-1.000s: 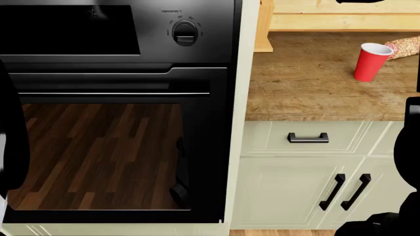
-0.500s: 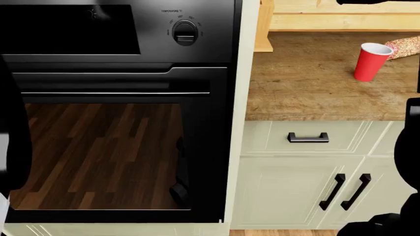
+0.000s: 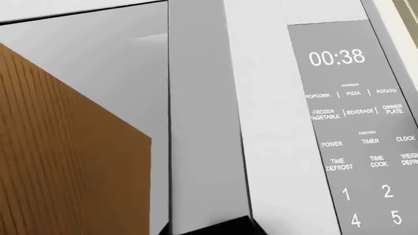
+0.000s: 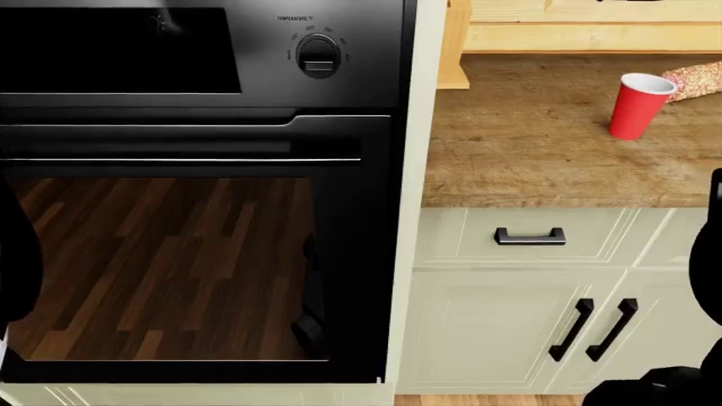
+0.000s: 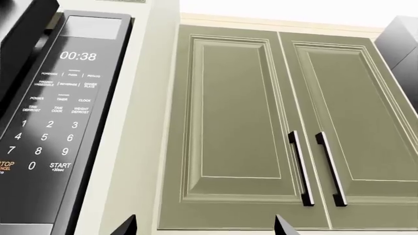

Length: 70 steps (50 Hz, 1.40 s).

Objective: Open the microwave door

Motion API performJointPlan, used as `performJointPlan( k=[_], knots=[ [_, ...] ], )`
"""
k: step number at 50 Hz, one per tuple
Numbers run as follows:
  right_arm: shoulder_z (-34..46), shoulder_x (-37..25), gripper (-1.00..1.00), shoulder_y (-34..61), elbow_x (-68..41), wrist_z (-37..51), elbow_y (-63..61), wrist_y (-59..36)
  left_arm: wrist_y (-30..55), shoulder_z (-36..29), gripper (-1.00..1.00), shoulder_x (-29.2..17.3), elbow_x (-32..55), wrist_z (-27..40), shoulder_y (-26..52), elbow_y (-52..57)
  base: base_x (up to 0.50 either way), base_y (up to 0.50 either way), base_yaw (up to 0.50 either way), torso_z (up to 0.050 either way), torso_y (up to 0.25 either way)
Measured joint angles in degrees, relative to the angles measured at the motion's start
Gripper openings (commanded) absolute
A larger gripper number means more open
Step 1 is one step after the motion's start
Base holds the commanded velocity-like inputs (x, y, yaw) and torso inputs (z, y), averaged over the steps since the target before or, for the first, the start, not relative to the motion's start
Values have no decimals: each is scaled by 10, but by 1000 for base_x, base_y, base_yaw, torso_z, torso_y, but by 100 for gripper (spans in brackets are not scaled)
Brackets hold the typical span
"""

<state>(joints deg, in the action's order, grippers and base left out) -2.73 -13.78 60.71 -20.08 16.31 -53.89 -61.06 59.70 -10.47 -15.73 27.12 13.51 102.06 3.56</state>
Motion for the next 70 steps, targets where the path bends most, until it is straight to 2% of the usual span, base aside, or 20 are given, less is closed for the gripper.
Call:
performJointPlan(
  k=[14,24,36,46,47,49,59,70],
  knots=[
    [-1,-2,100,7,-9,6,-6,-8,149,90,-100,5,104,71,33,82,-2,-4,-4,1,5],
    [-1,-3,100,14,-15,11,-8,-13,247,156,-100,15,182,137,74,94,-4,-5,-3,1,5],
    [0,-3,100,25,-24,16,-11,-20,297,187,-100,9,306,254,120,45,-2,-5,-2,4,7],
    [4,-4,100,32,-28,20,-9,-22,300,186,-100,-4,370,307,136,17,-2,-5,-1,4,9],
    [5,-4,100,32,-29,21,-8,-21,300,185,100,-5,375,310,137,15,0,-4,-4,0,10],
    [6,-4,100,32,-29,21,-7,-21,298,184,100,-7,384,314,137,15,0,-2,0,6,7],
    [10,-6,100,32,-32,25,-4,-18,286,189,100,-15,380,320,161,157,-1,-2,-2,1,3],
    [8,-8,100,32,-38,29,-3,-18,257,181,100,-10,447,300,185,219,0,0,0,0,1]
  ],
)
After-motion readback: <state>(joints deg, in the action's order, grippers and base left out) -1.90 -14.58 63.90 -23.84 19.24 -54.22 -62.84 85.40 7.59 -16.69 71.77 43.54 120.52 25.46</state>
